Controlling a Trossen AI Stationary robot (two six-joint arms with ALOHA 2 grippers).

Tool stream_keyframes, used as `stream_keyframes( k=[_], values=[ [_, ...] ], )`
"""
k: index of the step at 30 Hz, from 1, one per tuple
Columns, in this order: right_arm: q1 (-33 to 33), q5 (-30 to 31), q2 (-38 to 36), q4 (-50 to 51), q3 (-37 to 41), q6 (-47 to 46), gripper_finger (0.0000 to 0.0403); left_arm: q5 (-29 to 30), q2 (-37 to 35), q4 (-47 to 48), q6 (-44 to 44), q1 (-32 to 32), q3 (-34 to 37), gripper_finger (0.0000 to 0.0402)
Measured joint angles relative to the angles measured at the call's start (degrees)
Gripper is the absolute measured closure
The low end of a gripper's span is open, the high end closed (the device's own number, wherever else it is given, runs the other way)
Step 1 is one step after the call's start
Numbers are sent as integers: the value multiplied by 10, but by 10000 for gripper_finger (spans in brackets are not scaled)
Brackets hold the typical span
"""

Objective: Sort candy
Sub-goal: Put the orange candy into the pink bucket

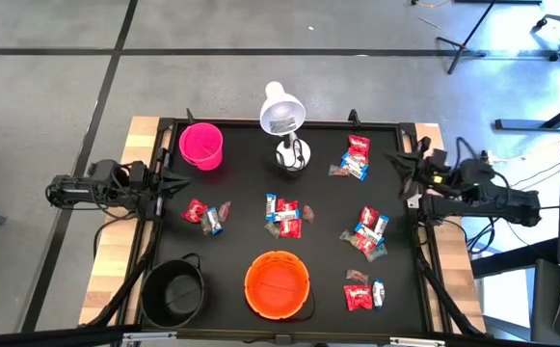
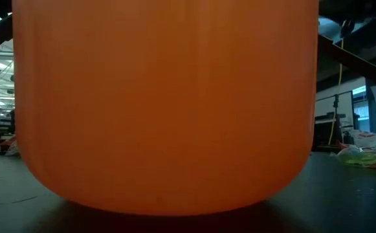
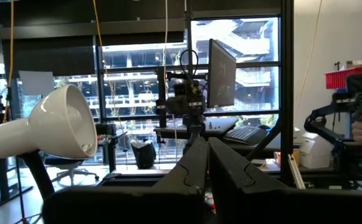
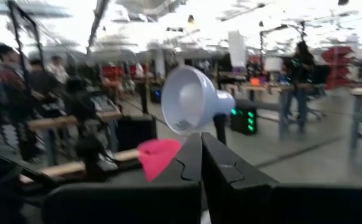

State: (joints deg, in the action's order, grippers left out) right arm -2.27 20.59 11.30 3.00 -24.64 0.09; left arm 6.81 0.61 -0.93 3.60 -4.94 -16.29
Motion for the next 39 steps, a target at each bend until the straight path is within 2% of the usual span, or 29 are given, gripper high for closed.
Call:
stream_keyframes(
  k=[7,13,39],
  values=[
    [0,48,52,1,0,4,402,0,0,0,0,0,0,395],
    [0,50,73,1,0,17,402,0,0,0,0,0,0,395],
    [0,49,74,1,0,28,402,0,0,0,0,0,0,395]
  ],
)
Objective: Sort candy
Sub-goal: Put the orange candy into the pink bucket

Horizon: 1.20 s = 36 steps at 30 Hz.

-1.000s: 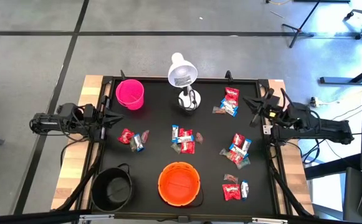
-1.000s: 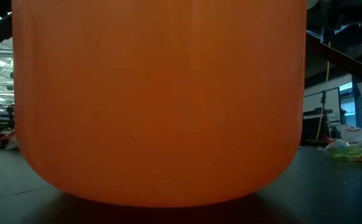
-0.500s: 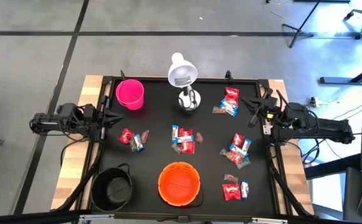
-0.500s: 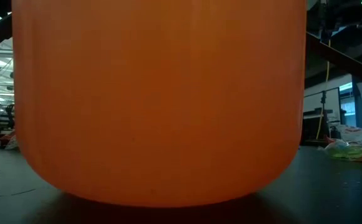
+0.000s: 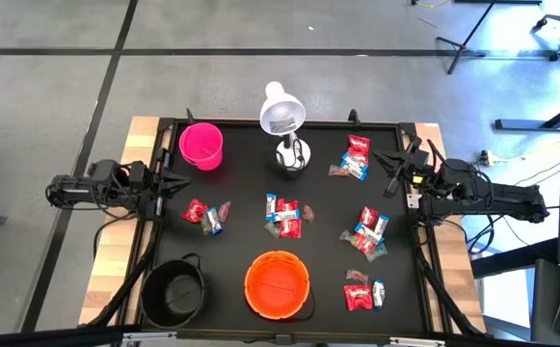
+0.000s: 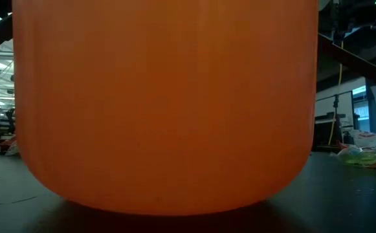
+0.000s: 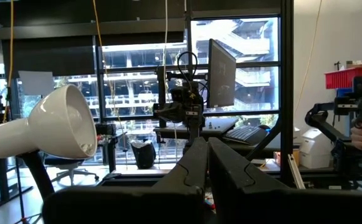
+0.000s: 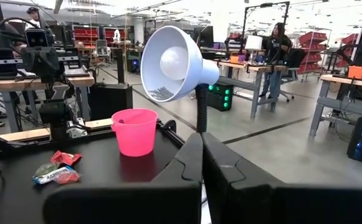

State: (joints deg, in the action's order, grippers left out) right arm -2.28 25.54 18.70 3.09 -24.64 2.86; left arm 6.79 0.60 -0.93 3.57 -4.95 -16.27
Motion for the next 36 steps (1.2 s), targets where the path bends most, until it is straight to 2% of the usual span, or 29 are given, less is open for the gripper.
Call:
stream_keyframes(
  k=[18,30,36],
  values=[
    [0,1,0,52,0,-17,402,0,0,0,0,0,0,395],
    [0,55,24,61,-1,-15,401,0,0,0,0,0,0,395],
    [0,66,59,60,-1,-26,365,0,0,0,0,0,0,395]
  ],
)
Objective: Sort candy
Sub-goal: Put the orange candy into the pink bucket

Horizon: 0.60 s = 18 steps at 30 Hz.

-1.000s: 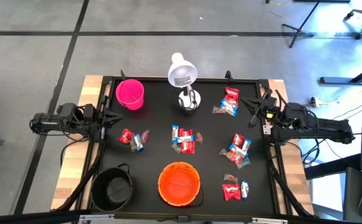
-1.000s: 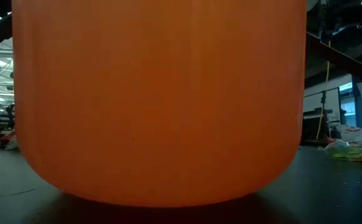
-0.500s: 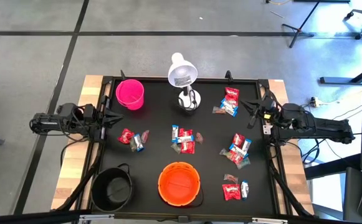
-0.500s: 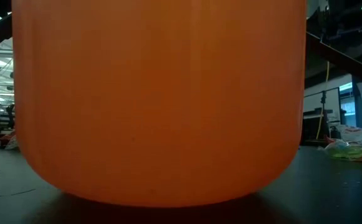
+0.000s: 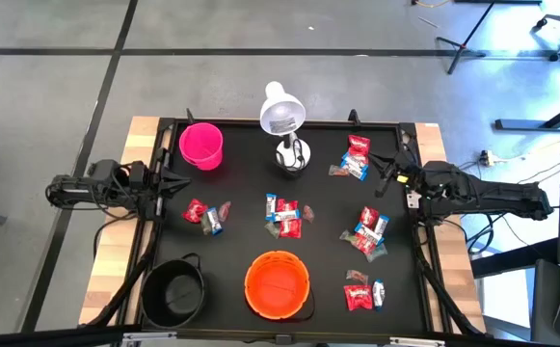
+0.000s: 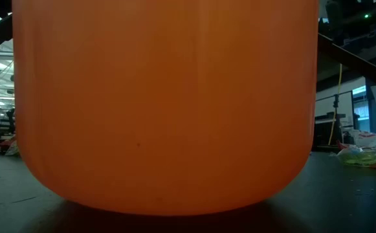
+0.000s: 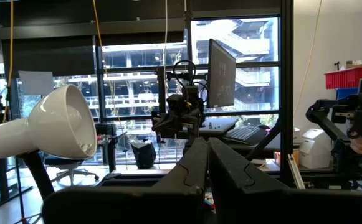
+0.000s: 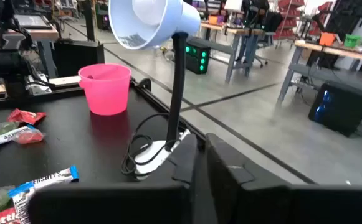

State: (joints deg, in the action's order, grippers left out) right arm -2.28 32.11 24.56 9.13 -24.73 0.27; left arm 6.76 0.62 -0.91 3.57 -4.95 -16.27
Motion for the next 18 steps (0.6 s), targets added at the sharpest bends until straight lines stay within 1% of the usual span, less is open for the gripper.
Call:
stream_keyframes(
  k=[5,9,13,18],
  values=[
    [0,4,21,-6,0,-7,311,0,0,0,0,0,0,395],
    [0,4,36,-24,-1,-14,277,0,0,0,0,0,0,395],
    [0,9,58,-5,-31,-15,262,0,0,0,0,0,0,395],
    [0,25,114,54,-88,-13,260,0,0,0,0,0,0,395]
  ],
)
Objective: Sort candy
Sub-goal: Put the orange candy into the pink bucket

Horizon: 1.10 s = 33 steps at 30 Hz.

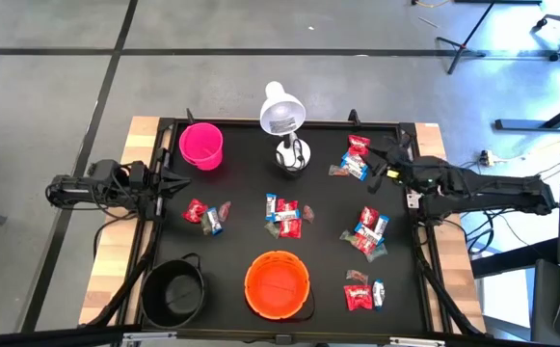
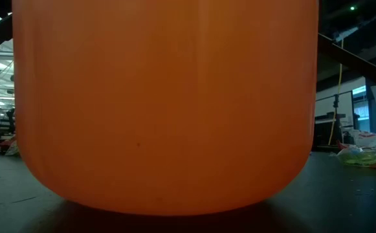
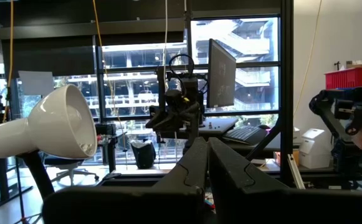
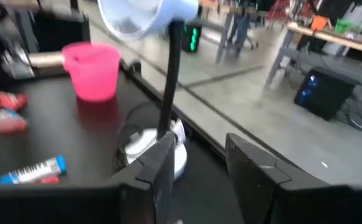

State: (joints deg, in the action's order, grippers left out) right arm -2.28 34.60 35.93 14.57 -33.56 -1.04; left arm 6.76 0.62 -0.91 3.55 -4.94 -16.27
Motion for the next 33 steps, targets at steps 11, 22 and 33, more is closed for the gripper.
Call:
stream_keyframes(
  k=[11,22,33],
  values=[
    [-112,-159,141,25,-17,-16,260,0,0,0,0,0,0,395],
    [-267,-268,275,25,-17,-16,260,0,0,0,0,0,0,395],
    [-274,-279,344,-11,-17,5,260,0,0,0,0,0,0,395]
  ],
)
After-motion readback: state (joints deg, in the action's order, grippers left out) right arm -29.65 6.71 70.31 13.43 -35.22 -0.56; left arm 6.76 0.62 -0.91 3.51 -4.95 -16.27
